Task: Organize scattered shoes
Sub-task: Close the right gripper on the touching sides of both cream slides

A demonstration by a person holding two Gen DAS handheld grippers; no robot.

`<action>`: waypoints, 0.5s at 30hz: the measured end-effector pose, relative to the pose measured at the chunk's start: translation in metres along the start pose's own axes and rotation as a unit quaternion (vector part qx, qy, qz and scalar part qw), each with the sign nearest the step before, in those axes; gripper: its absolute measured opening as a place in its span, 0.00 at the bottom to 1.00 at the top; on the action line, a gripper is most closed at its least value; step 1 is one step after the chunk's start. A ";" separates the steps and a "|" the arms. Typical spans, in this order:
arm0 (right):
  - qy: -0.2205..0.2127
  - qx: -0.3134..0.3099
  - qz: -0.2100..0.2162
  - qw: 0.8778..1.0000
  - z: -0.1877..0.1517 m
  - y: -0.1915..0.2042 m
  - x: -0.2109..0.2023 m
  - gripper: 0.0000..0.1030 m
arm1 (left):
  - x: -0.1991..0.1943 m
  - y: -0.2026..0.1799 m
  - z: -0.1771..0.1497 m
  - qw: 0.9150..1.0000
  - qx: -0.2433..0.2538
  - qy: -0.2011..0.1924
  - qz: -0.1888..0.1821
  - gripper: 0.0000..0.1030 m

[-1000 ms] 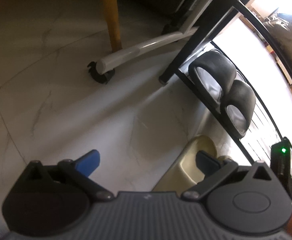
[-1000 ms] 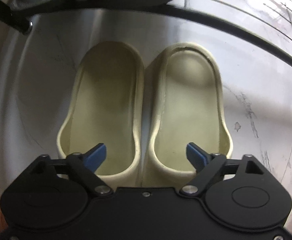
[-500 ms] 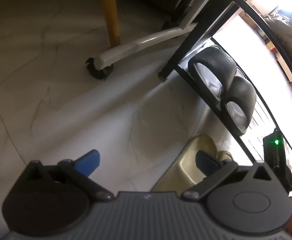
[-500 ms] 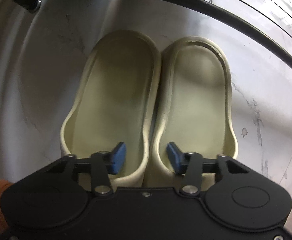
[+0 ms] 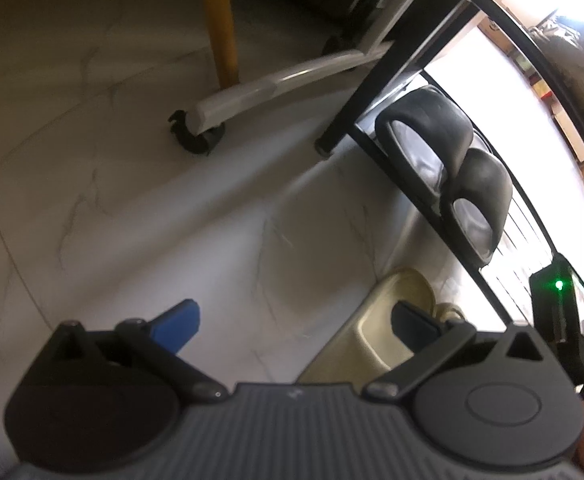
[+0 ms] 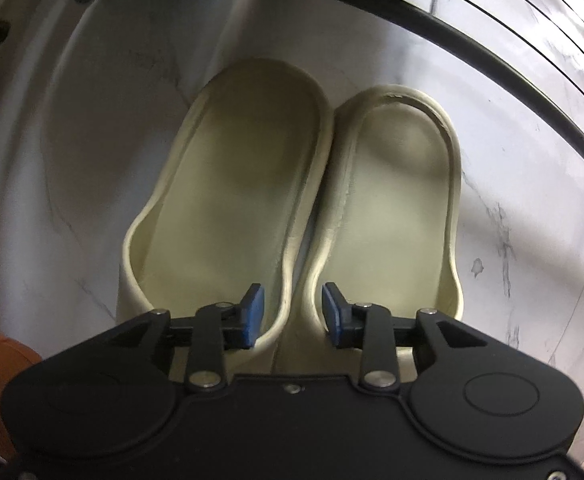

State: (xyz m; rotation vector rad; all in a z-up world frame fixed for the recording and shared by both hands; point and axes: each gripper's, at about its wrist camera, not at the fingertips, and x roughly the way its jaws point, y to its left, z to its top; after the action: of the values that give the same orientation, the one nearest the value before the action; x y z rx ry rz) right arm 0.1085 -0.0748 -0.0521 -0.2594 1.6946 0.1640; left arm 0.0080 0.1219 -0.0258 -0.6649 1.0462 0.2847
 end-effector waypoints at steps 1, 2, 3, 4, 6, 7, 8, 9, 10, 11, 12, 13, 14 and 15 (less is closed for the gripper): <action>-0.002 -0.001 0.000 1.000 0.000 0.000 0.000 0.24 | 0.000 0.000 0.000 1.000 -0.001 0.001 0.000 0.99; -0.005 -0.001 0.001 1.000 -0.001 0.000 -0.001 0.19 | 0.000 0.001 0.000 1.000 -0.001 0.001 0.000 0.99; -0.009 -0.001 0.002 1.000 -0.003 0.000 -0.003 0.18 | 0.000 0.001 0.000 1.000 -0.002 0.002 0.000 0.99; -0.016 0.000 0.002 1.000 -0.005 -0.001 -0.005 0.18 | 0.001 0.002 0.001 1.000 -0.004 0.002 0.000 0.99; -0.031 0.005 0.004 0.999 -0.012 -0.003 -0.011 0.17 | 0.001 0.001 0.001 1.000 -0.003 0.001 0.002 0.99; -0.038 0.007 0.007 0.999 -0.015 -0.004 -0.014 0.16 | 0.001 0.001 0.001 1.000 -0.003 0.002 0.001 0.99; -0.043 0.009 0.009 0.999 -0.018 -0.006 -0.017 0.16 | 0.002 0.002 0.001 1.000 -0.004 0.003 0.001 0.99; -0.048 0.014 0.013 0.999 -0.022 -0.008 -0.020 0.16 | 0.002 0.002 0.001 1.000 -0.004 0.004 0.001 0.99; -0.054 0.024 0.021 0.998 -0.027 -0.013 -0.024 0.16 | 0.002 0.002 0.001 1.000 -0.005 0.005 0.000 0.99; -0.054 0.029 0.026 0.998 -0.030 -0.015 -0.026 0.16 | 0.002 0.002 0.000 1.000 -0.005 0.006 0.000 0.99; -0.052 0.033 0.031 0.998 -0.034 -0.019 -0.027 0.16 | 0.002 0.002 0.000 1.000 -0.004 0.006 0.000 0.99; -0.049 0.040 0.038 0.997 -0.038 -0.024 -0.028 0.16 | 0.001 0.002 0.000 1.000 -0.003 0.006 0.001 0.99; -0.046 0.044 0.042 0.997 -0.040 -0.027 -0.028 0.16 | 0.001 0.002 0.000 1.000 -0.004 0.007 0.002 0.99; -0.041 0.049 0.045 0.997 -0.042 -0.031 -0.027 0.16 | 0.002 0.002 0.000 1.000 -0.004 0.007 0.002 0.99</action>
State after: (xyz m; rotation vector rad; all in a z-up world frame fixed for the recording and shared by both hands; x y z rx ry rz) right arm 0.0797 -0.1133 -0.0186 -0.1018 1.6288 0.1564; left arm 0.0077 0.1229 -0.0279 -0.6743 1.0607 0.2877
